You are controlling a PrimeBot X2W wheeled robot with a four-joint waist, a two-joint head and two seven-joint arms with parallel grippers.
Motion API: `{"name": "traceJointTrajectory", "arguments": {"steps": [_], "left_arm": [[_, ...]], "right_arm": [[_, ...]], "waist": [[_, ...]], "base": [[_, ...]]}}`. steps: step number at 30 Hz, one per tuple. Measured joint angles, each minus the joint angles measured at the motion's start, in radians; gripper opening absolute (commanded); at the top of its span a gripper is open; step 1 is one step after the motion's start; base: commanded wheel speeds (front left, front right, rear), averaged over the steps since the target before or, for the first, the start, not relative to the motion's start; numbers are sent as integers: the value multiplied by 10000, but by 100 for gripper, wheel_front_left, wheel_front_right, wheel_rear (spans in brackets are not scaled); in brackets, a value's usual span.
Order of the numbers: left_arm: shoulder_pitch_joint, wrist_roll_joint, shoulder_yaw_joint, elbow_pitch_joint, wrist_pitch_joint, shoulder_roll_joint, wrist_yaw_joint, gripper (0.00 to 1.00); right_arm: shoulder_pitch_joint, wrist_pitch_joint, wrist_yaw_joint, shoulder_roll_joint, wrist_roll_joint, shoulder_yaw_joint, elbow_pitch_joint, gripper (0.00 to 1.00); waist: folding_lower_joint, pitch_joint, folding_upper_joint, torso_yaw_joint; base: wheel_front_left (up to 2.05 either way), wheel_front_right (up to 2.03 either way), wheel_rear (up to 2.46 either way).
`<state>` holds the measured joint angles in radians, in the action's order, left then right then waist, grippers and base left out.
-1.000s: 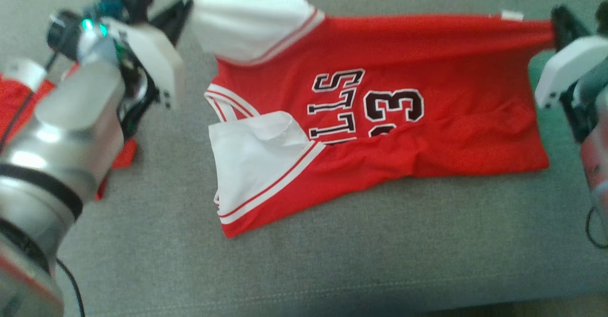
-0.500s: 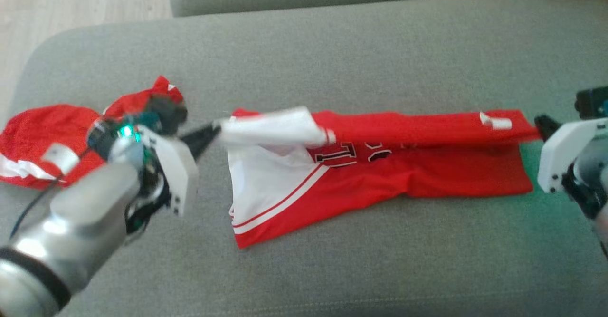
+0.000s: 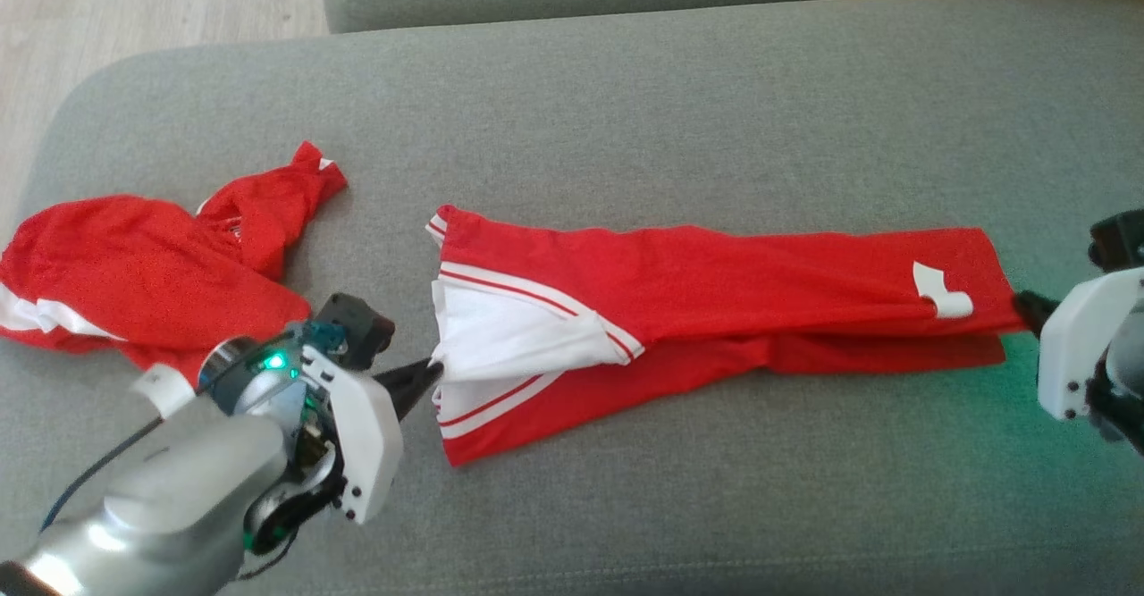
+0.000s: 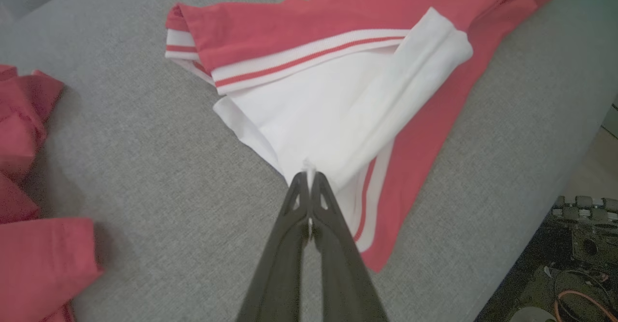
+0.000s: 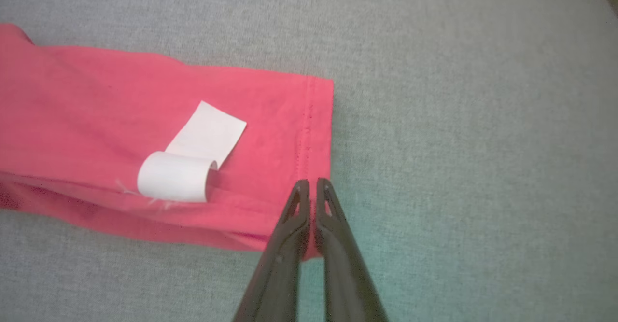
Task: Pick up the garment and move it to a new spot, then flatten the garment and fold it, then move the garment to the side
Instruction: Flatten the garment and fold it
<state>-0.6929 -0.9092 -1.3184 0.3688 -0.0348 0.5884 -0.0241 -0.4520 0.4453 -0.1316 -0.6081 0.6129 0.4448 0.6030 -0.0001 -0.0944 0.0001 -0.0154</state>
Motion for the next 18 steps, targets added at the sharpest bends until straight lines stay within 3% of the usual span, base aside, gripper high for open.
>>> {"name": "traceJointTrajectory", "arguments": {"steps": [3,4,5,6,12,18], "left_arm": [[136,-2,6,-100,-113,33,132,0],[202,-2,2,-98,-173,27,171,25],[276,-2,2,-96,-173,25,196,76],[346,-2,2,-92,-163,13,263,100],[453,-157,157,104,291,-159,621,100],[655,-773,1285,201,1707,-477,1246,100]], "right_arm": [[254,280,0,27,151,-165,-178,0],[378,393,0,50,270,-280,-219,47],[479,499,0,75,359,-362,-228,100],[587,577,0,90,368,-395,-265,100],[797,-33,0,353,52,-1076,-606,100],[860,-1787,0,1003,-458,-1856,-1243,100]], "waist": [[0,-36,0,3],[0,-45,0,-2],[0,-51,0,-9],[0,-57,0,-16],[0,-27,0,-78],[0,112,0,-80]], "base": [[0,0,0],[0,0,0],[0,0,0],[0,0,0],[0,0,0],[0,0,0]]}}
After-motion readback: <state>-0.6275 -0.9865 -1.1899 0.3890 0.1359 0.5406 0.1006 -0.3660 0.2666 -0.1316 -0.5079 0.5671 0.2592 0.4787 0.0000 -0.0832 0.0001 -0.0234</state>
